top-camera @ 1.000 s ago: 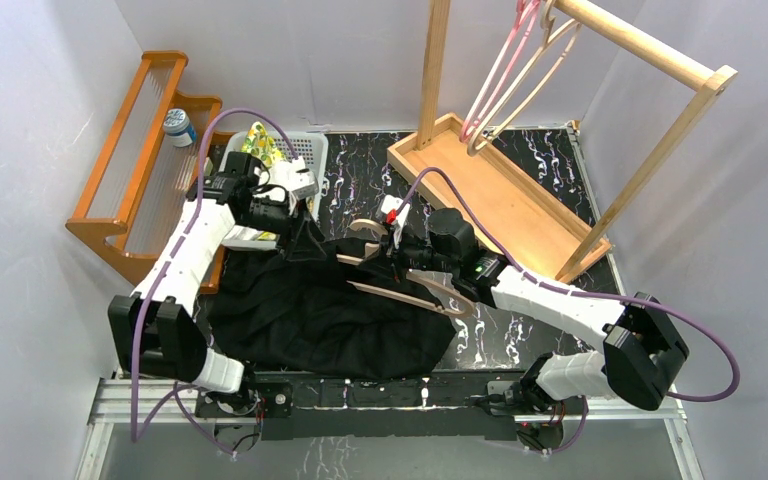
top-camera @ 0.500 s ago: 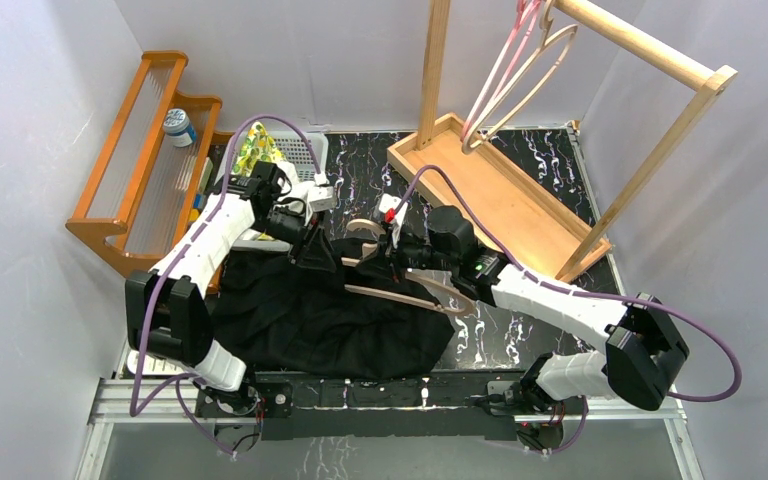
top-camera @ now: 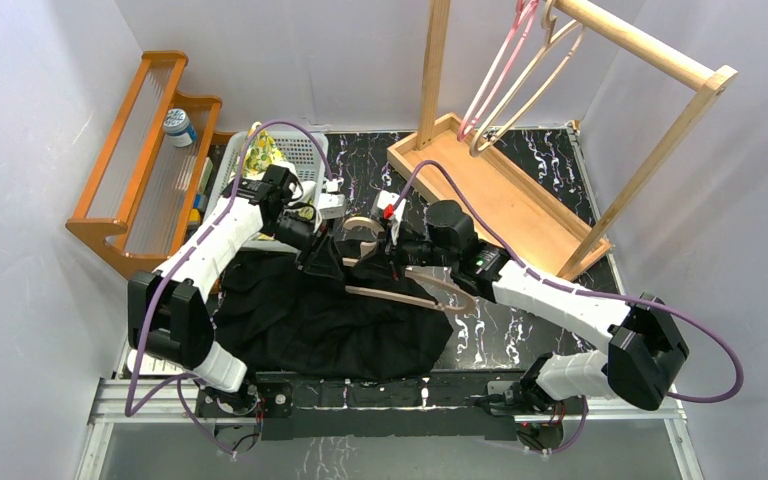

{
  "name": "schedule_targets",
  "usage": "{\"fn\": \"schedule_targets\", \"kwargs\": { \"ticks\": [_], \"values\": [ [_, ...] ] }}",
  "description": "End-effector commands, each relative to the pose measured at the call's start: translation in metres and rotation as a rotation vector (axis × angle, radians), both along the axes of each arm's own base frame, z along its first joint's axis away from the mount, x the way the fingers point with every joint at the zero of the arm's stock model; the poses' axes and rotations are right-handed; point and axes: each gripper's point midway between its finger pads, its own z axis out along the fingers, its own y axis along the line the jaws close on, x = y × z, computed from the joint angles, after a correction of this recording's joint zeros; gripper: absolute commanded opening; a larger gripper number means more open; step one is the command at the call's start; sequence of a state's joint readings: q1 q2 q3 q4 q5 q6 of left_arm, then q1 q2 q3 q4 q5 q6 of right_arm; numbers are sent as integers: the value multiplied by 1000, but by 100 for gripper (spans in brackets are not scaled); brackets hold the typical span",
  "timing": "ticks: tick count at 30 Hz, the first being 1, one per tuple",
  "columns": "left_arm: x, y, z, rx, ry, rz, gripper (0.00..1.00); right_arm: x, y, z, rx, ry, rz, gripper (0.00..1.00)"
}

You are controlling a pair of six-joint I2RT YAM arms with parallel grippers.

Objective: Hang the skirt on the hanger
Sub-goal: Hang the skirt on the hanger.

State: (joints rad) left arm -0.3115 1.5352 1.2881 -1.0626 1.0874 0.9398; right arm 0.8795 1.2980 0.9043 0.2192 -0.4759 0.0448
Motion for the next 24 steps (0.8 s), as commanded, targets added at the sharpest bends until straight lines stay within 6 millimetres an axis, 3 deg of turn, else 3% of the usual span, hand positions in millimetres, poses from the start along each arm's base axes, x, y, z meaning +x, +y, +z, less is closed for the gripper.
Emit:
{"fn": "schedule_targets", "kwargs": {
  "ticks": [1, 3, 6, 9, 11, 13, 20, 23, 24],
  "values": [
    [-9, -1, 6, -19, -7, -20, 18, 3, 11, 62, 150, -126, 23, 0],
    [-6, -1, 6, -11, -27, -21, 0, 3, 10, 61, 146, -124, 20, 0],
    [-1, 0, 12, -3, -66, -16, 0, 5, 8, 58, 130, -119, 0, 3],
    [4, 1, 20, 5, -118, -4, 0, 10, -1, 53, 103, -89, -63, 38],
    [6, 3, 25, 12, -157, 9, 0, 10, -10, 48, 81, -73, -102, 51],
    [8, 5, 32, 17, -200, 25, 0, 7, -22, 46, 61, -73, -135, 58],
    [4, 8, 73, -35, -365, 88, 0, -14, -87, 67, 60, -119, -280, 61],
    [-4, 6, 109, -107, -445, 100, 0, -28, -131, 83, 132, -78, -412, 60],
    [4, 8, 125, -109, -512, 148, 0, -26, -148, 86, 196, 17, -527, 60]
  ]
}}
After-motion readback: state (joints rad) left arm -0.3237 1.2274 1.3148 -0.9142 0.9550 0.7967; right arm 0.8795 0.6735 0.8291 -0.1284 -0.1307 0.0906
